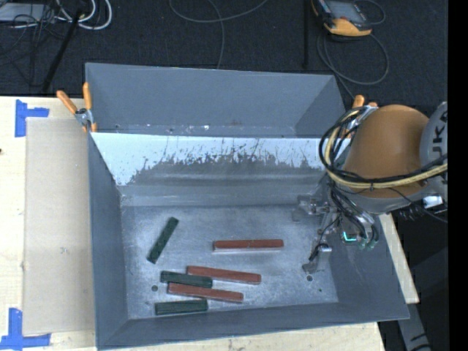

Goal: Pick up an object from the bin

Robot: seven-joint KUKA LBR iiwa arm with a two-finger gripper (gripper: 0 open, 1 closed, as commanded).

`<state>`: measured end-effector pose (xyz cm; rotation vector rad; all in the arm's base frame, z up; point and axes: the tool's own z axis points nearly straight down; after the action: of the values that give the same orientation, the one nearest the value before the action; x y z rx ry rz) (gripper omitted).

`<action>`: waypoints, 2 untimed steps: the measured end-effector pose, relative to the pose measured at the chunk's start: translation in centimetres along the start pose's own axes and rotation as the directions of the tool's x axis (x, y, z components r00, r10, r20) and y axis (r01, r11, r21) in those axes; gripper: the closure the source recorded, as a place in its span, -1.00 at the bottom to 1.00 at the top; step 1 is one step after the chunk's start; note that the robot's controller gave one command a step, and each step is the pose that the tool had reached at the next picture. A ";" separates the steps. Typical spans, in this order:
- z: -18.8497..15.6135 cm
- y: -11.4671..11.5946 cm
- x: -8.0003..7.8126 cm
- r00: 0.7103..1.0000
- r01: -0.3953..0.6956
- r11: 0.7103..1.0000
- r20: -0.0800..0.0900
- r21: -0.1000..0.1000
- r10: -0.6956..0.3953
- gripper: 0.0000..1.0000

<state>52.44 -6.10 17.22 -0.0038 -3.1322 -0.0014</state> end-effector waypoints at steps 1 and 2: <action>10.7 8.6 -6.7 1.000 0.020 1.000 0.009 -0.002 -0.020 -1.00; 7.1 9.4 -5.7 0.999 -0.053 0.999 0.012 -0.001 0.053 -1.00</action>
Offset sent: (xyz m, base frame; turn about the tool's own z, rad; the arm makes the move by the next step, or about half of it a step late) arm 0.0657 0.0813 -0.1022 -0.0140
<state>58.06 3.28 10.08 -0.0868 -3.1429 -0.0021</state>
